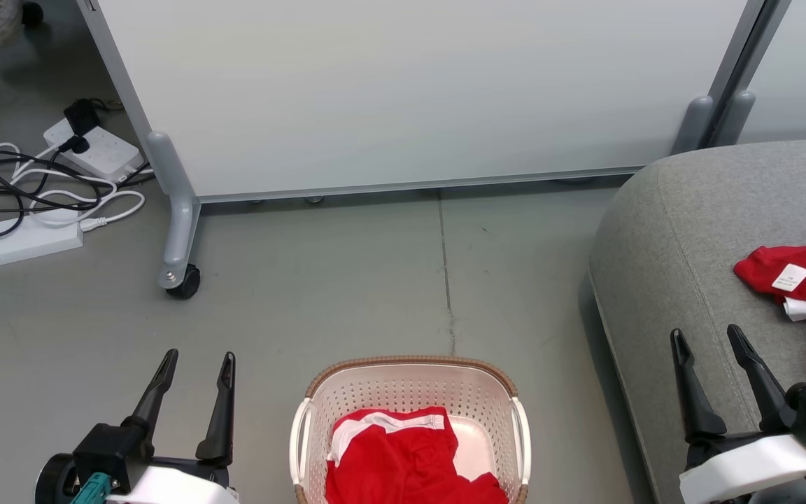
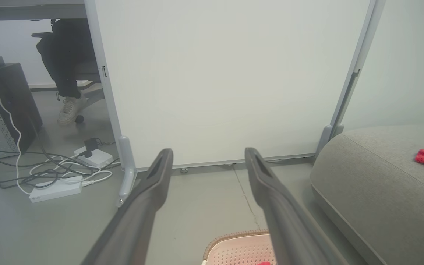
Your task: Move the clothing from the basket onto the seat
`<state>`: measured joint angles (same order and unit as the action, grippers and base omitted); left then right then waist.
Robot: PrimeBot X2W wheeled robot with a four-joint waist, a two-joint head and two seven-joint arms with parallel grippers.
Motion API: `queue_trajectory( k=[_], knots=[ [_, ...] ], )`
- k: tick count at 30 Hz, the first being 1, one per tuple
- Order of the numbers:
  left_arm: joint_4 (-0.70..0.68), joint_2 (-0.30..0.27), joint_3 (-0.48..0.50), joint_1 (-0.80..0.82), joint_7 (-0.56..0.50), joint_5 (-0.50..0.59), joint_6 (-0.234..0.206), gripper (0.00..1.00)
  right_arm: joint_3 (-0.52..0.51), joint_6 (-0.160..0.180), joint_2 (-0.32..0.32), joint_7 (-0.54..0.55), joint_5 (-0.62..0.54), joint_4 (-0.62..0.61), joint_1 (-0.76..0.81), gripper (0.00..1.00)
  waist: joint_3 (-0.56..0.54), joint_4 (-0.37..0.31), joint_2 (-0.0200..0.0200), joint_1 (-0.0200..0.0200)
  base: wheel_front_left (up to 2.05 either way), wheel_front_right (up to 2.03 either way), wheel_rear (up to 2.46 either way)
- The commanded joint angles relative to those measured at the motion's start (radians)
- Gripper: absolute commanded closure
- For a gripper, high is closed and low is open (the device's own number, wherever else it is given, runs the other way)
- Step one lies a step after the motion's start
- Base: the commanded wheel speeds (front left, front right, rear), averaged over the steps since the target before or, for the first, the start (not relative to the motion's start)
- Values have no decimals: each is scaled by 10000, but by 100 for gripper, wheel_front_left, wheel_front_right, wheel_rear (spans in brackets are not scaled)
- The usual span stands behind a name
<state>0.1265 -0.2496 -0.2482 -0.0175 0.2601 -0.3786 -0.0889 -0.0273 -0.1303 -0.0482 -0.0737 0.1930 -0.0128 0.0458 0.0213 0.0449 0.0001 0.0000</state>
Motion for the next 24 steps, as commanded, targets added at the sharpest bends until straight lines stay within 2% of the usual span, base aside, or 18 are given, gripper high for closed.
queue_trajectory(
  k=[1,15,24],
  knots=[
    [40,-23,34,-60,44,45,50,0,-20,-10,-42,53,62,-22,86,0,-51,-7,-1,0,0,0,0],
    [294,79,-12,285,44,183,93,0,54,-10,-43,141,65,-99,93,0,-148,-1,-1,0,0,0,0],
    [651,260,-424,1355,-66,397,294,0,191,-10,-41,197,33,-486,-231,0,444,-280,-1,0,0,0,0]
  ],
)
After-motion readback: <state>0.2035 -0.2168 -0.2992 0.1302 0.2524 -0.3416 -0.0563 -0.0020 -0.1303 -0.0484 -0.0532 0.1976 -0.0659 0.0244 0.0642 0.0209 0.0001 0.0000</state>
